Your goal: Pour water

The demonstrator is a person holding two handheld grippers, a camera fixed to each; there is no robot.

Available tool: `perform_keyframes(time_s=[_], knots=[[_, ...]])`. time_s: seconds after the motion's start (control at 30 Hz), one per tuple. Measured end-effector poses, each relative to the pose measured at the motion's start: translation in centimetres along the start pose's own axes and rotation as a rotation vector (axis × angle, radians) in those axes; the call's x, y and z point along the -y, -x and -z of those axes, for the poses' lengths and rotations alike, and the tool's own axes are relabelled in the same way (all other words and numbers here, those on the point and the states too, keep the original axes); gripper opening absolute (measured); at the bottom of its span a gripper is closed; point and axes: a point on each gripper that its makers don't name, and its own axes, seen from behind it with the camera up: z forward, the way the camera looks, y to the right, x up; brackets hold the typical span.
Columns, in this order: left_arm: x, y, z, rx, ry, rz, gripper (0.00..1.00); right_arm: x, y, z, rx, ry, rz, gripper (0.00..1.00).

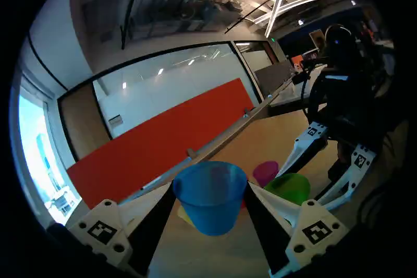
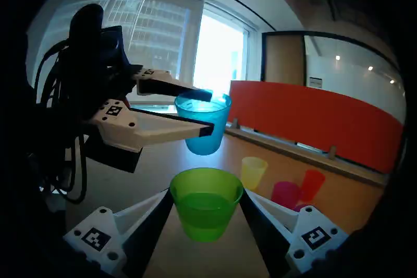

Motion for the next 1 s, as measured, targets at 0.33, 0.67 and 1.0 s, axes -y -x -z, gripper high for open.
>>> perform_keyframes(time_s=[0.33, 0.67, 1.0], knots=[[0.5, 1.6, 0.0, 0.036, 0.011, 0.179, 0.88, 0.0, -0.2, -0.1, -0.003, -0.001, -0.006, 0.92], [0.5, 4.1, -0.5, 0.111, 0.012, 0.157, 0.87, -0.3, 0.4, 0.0, 0.02, 0.002, -0.008, 0.92], [0.4, 6.7, -1.0, 0.181, 0.03, 0.242, 0.88, -0.7, 1.3, 0.2, 0.061, 0.0, -0.005, 0.92]])
